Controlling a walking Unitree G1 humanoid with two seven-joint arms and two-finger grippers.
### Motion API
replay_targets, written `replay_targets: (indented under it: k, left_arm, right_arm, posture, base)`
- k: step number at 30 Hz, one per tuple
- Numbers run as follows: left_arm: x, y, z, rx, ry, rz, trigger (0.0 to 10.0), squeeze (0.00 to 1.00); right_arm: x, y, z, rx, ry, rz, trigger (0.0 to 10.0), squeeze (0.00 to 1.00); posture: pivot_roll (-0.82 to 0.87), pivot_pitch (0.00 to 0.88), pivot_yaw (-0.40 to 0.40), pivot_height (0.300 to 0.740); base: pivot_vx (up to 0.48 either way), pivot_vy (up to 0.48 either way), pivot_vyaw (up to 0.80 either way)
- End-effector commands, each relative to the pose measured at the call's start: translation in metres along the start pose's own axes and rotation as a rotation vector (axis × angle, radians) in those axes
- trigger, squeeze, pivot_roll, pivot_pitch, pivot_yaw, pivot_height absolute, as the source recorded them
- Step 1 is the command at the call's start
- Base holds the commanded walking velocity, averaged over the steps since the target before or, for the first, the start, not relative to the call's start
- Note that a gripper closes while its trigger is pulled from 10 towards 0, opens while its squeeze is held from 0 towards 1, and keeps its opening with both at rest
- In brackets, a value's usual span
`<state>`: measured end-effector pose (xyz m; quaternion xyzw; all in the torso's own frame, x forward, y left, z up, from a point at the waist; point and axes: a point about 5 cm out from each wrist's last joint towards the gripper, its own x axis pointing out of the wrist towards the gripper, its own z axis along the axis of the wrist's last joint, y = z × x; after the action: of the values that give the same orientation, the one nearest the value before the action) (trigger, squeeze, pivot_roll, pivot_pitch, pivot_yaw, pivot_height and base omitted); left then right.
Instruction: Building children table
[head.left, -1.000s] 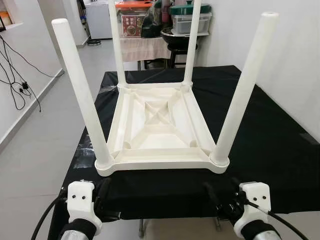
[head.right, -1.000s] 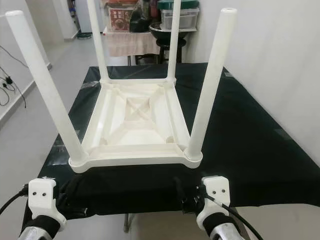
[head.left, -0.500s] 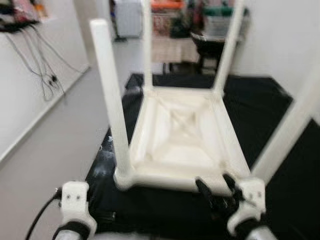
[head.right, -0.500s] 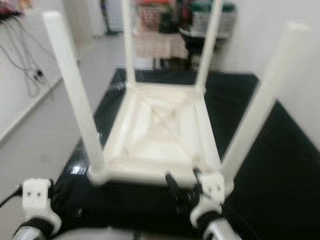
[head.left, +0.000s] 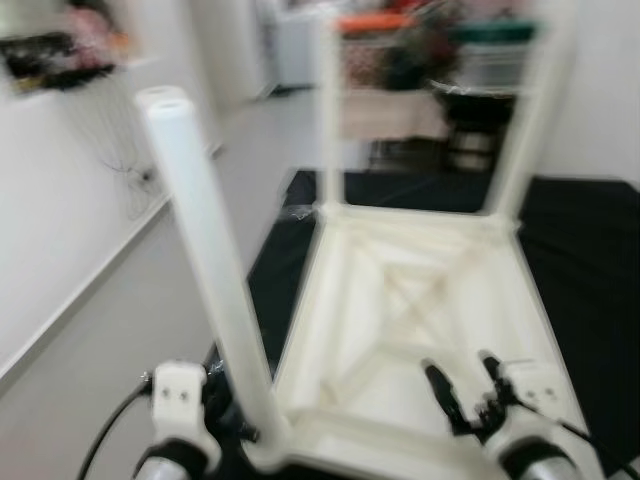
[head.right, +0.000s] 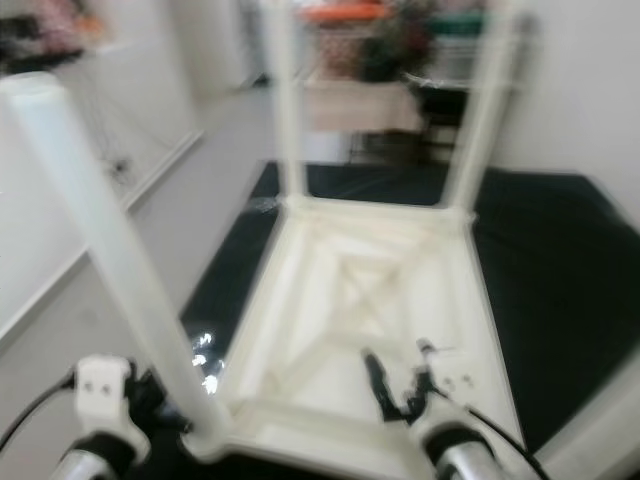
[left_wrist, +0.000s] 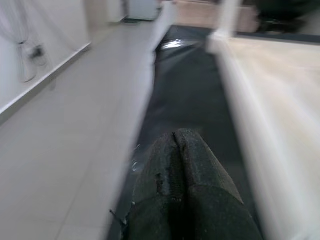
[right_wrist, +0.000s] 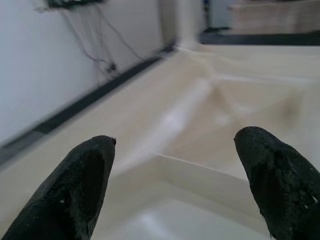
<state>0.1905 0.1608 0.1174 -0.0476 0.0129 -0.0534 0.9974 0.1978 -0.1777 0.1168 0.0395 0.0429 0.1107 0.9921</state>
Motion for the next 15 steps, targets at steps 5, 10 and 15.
replay_targets:
  k: [5,10,15]
  left_arm:
    - [-0.0036,0.0006,-0.0054,0.013,0.033,-0.017,10.0,0.00]
    - [-0.0047,0.0005,-0.0051,0.012,0.036,-0.020,10.0,0.00]
    - [-0.0050,0.0020,-0.0059,0.003,0.054,-0.015,10.0,0.00]
  right_arm:
    - [-0.0068,-0.0030,-0.0109,0.021,0.056,-0.015,10.0,0.00]
    - [-0.0075,-0.0031,-0.0111,0.023,0.057,-0.014,10.0,0.00]
    - [-0.0080,-0.0029,-0.0109,0.021,0.058,-0.013,10.0,0.00]
  posture:
    - [-0.04,0.036,-0.008,0.740]
    - [-0.04,0.034,-0.006,0.740]
    - [-0.04,0.035,-0.008,0.740]
  base:
    - [0.000,0.000,0.00]
    - [0.000,0.000,0.00]
    - [0.000,0.000,0.00]
